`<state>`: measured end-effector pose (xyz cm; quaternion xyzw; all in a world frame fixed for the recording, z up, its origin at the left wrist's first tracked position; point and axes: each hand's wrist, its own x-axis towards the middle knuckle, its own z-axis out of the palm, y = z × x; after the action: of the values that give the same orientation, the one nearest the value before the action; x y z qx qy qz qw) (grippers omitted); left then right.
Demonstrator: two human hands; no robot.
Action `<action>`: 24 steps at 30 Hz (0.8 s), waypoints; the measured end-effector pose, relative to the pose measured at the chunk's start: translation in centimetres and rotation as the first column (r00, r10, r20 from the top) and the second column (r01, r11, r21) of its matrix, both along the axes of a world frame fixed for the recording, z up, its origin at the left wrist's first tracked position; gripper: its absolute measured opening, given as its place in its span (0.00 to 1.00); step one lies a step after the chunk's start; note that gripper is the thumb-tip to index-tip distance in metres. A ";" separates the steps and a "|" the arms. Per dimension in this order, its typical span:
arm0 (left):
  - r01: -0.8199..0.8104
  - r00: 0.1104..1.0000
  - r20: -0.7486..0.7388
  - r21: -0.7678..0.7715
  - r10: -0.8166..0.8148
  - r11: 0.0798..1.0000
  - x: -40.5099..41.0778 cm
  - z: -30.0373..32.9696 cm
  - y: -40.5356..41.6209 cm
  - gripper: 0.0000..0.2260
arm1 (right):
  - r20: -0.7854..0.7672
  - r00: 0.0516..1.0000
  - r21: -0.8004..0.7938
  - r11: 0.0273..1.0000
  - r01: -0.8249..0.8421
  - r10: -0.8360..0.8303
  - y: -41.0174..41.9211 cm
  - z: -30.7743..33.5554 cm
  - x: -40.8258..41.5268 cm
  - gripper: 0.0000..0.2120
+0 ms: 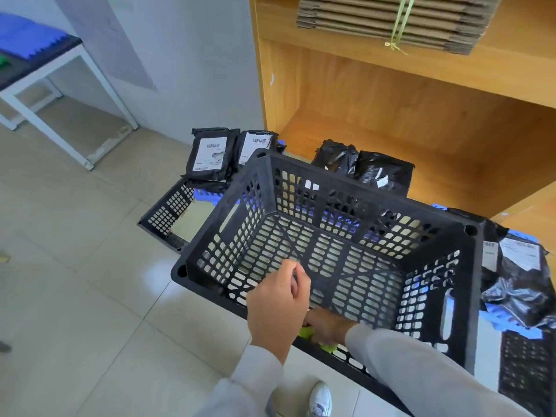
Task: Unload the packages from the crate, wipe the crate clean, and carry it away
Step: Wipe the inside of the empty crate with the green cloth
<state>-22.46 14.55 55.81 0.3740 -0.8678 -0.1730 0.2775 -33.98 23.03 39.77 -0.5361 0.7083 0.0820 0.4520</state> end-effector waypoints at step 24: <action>-0.025 0.998 0.057 0.094 0.020 0.995 0.3 0.7 0.5 0.09 | 0.156 0.988 -0.318 0.947 0.045 0.006 7.5 20.0 -3.0 0.11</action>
<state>-22.14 15.09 56.50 0.4012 -0.8618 -0.2004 0.2369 -36.97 30.54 59.72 -0.6000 0.6803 -0.0802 0.4133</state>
